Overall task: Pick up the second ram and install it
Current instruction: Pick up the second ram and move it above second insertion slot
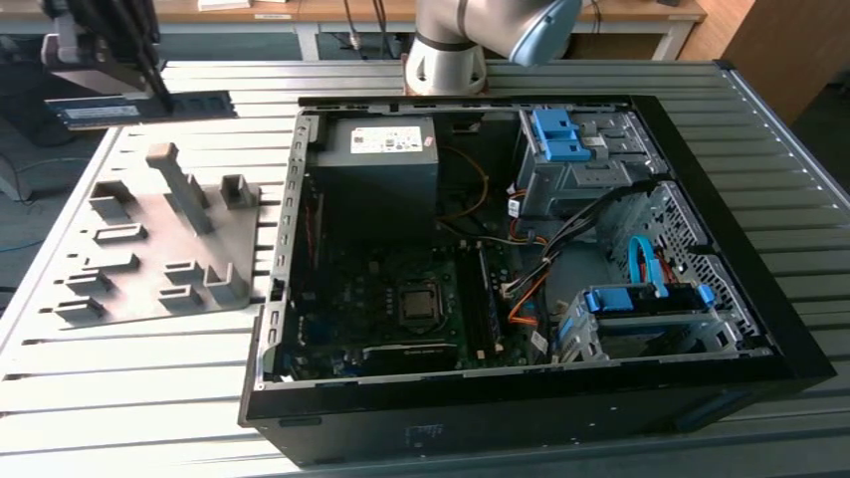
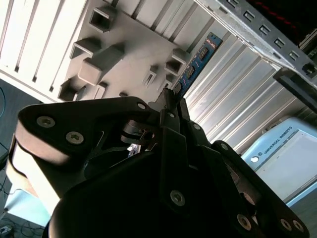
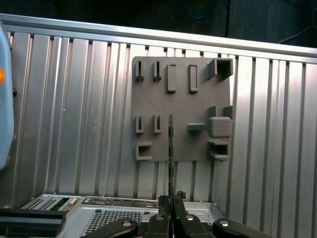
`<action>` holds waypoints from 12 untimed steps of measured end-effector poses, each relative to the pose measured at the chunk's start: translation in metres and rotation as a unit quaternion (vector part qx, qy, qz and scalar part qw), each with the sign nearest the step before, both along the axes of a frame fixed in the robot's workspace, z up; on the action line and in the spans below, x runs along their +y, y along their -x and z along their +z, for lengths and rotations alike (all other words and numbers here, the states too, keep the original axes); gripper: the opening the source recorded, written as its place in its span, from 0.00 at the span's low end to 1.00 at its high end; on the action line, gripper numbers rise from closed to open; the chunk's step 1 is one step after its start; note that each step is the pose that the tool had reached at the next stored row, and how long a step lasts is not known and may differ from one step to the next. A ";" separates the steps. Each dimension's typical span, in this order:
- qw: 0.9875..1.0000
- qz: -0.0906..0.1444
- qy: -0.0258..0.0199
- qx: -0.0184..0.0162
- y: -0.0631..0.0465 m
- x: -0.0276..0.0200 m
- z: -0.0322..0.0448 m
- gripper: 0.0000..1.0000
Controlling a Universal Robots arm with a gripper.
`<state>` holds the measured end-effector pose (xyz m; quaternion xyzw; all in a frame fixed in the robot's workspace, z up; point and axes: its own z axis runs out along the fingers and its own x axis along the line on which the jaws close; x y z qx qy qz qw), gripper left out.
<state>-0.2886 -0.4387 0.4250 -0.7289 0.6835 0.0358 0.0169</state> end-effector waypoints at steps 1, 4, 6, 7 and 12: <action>1.000 0.000 0.000 0.000 -0.003 0.0000 0.0000 0.14; 1.000 0.000 0.000 0.000 -0.012 0.0000 0.0001 0.14; 1.000 0.000 0.000 0.000 -0.019 0.0000 0.0000 0.14; 1.000 0.000 0.000 0.000 -0.022 0.0000 0.0000 0.14; 1.000 0.000 0.000 0.000 -0.037 0.0000 0.0001 0.14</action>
